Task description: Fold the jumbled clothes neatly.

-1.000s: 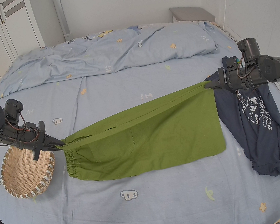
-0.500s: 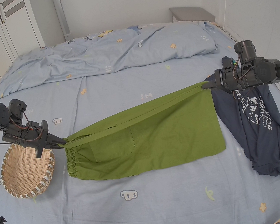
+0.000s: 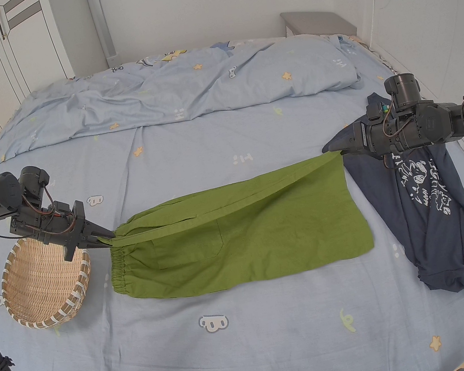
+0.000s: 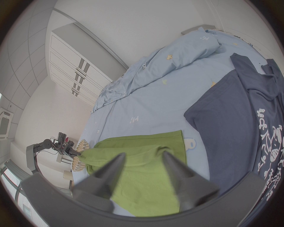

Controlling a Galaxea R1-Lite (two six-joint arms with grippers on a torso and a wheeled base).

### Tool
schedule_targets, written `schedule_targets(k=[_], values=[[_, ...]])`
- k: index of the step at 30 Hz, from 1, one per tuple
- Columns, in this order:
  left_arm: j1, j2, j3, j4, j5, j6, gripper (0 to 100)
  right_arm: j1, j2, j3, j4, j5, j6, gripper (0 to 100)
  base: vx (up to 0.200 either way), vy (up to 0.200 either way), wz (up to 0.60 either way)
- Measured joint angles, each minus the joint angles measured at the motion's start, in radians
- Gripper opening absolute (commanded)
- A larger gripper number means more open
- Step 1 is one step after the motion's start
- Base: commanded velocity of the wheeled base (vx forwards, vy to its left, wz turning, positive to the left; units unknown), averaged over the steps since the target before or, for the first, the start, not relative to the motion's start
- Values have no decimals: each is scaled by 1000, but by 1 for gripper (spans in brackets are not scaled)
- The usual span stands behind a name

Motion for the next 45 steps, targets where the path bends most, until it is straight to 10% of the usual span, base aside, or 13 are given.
schedule_targets(k=[25, 34, 45], values=[[-29, -149, 111, -91, -33, 44, 100, -10, -36, 127, -4, 6, 4, 100, 0, 0, 0], [-94, -186, 254, -374, -29, 0, 100, -24, -181, 447, -185, 15, 11, 100, 0, 0, 0], [-135, -65, 308, -807, -15, -299, 100, -31, -316, 623, -329, 23, 13, 100, 0, 0, 0]])
